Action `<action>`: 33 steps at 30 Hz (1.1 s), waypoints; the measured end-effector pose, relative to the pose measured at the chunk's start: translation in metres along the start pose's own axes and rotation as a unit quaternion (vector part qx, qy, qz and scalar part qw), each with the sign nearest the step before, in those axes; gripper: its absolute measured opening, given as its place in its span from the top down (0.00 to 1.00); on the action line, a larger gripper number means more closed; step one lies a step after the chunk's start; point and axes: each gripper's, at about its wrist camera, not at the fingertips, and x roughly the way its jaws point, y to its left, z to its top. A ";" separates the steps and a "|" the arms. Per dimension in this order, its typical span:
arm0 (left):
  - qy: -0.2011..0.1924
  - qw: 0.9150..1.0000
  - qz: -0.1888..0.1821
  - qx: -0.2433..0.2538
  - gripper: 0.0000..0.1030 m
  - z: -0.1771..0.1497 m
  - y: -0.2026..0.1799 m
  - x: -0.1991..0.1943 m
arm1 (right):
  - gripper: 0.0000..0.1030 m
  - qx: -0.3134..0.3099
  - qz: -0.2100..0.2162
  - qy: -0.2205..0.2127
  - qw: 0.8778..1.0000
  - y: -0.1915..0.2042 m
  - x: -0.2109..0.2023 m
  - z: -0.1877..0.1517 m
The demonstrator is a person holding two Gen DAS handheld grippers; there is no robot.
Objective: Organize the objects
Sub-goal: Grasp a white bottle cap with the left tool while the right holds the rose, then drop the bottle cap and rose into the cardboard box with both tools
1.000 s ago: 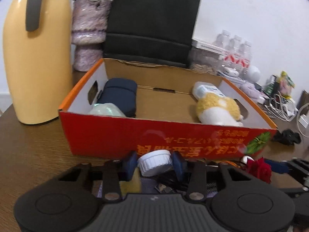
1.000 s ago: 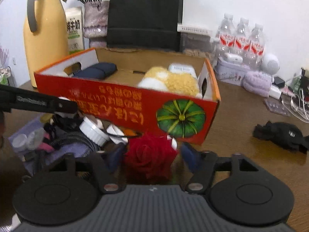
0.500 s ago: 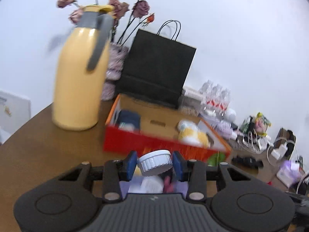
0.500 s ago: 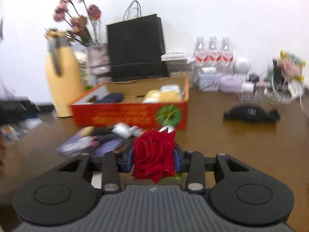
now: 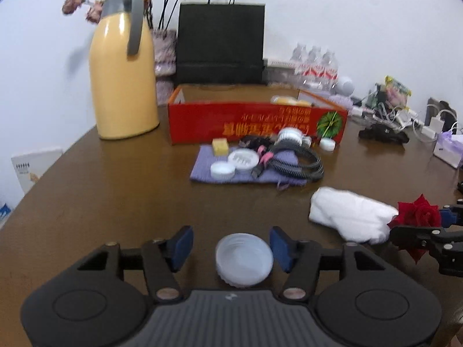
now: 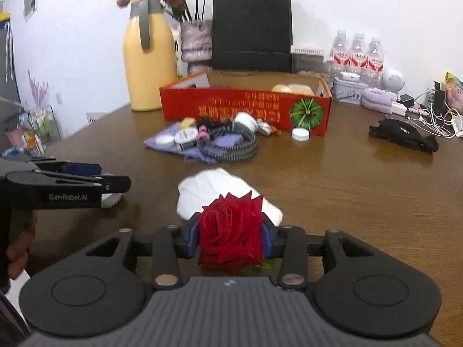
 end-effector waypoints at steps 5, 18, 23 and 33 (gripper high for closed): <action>0.011 1.000 -0.018 -0.005 0.41 -0.004 0.004 -0.006 | 0.45 -0.014 -0.013 0.014 1.000 0.004 0.000 -0.009; 0.014 1.000 -0.019 0.012 0.62 0.013 0.012 -0.015 | 0.62 0.004 -0.019 -0.020 1.000 -0.011 -0.010 0.005; -0.097 0.992 -0.046 0.061 0.62 0.116 0.030 -0.031 | 0.62 -0.004 -0.013 -0.118 0.993 -0.053 -0.040 0.096; -0.013 0.997 -0.064 0.028 0.62 0.272 0.033 0.105 | 0.62 -0.006 -0.032 -0.014 0.999 -0.123 0.101 0.261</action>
